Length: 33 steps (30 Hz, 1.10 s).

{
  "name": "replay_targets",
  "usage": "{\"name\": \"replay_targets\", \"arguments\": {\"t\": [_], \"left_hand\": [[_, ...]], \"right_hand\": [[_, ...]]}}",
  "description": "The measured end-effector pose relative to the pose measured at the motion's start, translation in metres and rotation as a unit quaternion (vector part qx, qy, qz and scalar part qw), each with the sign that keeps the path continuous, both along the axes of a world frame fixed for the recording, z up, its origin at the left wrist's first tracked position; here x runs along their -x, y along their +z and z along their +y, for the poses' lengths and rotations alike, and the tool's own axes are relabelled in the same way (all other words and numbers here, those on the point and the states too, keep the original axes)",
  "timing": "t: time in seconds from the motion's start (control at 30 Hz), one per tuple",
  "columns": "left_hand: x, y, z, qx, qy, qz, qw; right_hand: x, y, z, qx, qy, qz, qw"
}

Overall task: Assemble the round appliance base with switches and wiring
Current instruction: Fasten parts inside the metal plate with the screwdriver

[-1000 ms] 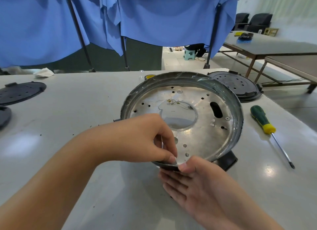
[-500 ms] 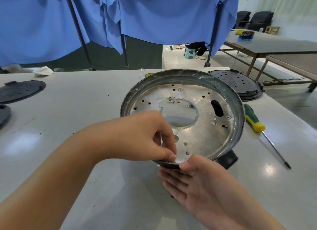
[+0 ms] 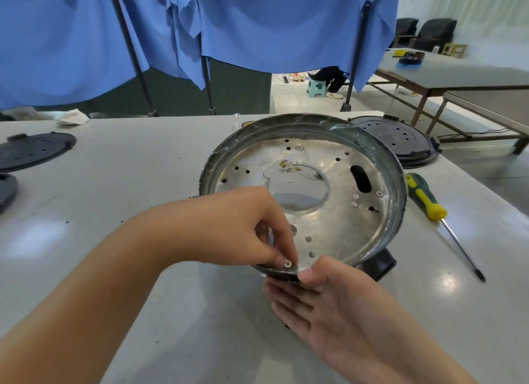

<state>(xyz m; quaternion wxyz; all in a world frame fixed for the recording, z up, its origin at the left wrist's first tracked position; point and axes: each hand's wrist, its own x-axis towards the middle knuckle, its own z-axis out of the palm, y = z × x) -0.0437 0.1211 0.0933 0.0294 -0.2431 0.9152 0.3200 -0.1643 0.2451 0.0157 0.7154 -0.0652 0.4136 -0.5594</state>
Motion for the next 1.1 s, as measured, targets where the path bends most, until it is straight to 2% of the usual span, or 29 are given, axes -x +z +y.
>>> {"name": "replay_targets", "arguments": {"t": [0.17, 0.37, 0.67, 0.9, 1.1], "left_hand": [[-0.0027, 0.0045, 0.0007, 0.022, 0.018, 0.024, 0.999], [0.0036, 0.0005, 0.0057, 0.066, 0.036, 0.004, 0.997], [0.0025, -0.0005, 0.0026, 0.041, 0.005, 0.013, 0.999], [0.0004, 0.0024, 0.0027, 0.032, 0.017, 0.01, 0.999], [0.0031, -0.0003, 0.0078, 0.09, 0.061, -0.003, 0.994]], "right_hand": [[-0.0001, 0.0015, -0.0018, -0.002, -0.01, -0.006, 1.0], [-0.0001, 0.0014, -0.001, -0.007, -0.007, -0.003, 1.0], [-0.0002, 0.0035, -0.0019, -0.015, -0.013, -0.01, 1.0], [-0.002, 0.0058, -0.0008, -0.015, -0.015, -0.001, 1.0], [-0.003, 0.008, -0.0007, -0.01, -0.023, -0.012, 1.0]]}}
